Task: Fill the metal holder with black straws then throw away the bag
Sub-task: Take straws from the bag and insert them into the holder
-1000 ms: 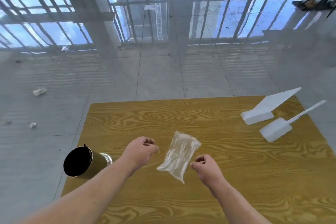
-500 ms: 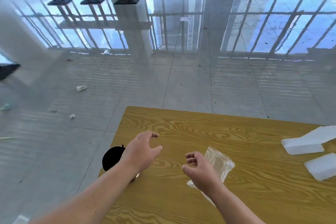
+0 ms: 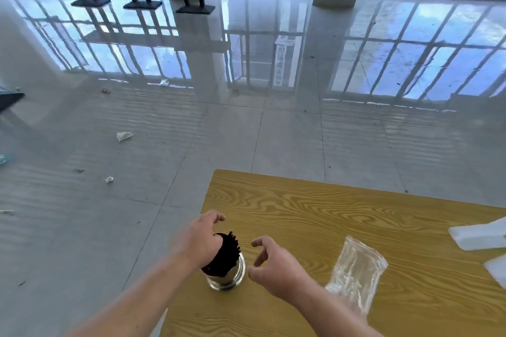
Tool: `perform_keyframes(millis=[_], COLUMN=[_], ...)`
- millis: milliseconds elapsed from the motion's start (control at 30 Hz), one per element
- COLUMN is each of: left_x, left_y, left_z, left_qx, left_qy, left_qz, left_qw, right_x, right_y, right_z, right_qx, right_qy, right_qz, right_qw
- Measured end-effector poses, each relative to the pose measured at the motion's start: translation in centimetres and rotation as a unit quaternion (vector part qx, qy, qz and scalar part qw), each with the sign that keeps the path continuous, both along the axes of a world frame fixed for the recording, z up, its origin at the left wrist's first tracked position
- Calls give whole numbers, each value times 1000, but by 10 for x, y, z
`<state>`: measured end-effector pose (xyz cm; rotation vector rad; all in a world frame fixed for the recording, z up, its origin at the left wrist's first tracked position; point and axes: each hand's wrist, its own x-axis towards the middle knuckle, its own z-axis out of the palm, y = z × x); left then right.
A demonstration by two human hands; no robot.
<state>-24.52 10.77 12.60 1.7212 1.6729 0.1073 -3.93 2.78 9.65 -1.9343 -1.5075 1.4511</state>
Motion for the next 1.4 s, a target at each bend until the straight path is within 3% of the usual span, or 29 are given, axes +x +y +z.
perform_keyframes(millis=[133, 333, 700, 833, 1133, 1300, 1400], left_x=[-16, -19, -24, -7, 96, 140, 156], left_y=[12, 22, 25, 13, -20, -31, -33], left_z=[-13, -24, -42, -54, -66, -68, -65], left_qx=[-40, -28, -82, -138, -162, -156, -102], left_qy=[-5, 23, -16, -77, -154, -144, -108], left_qz=[-73, -125, -93, -68, -9, 2, -14], left_qw=[997, 992, 992, 985, 975, 977, 989], right_x=[-34, -67, -79, -50, 61, 117, 138], right_y=[2, 0, 6, -2, -28, -32, -33], right_z=[1, -4, -11, -7, -10, -13, -19], right_qx=[-31, -66, -78, -40, -1, 10, 21], right_qy=[-38, -84, -13, -27, -42, -37, -21], right_qz=[-9, -88, -187, -193, -206, -200, -188], right_qw=[999, 990, 979, 980, 978, 979, 982])
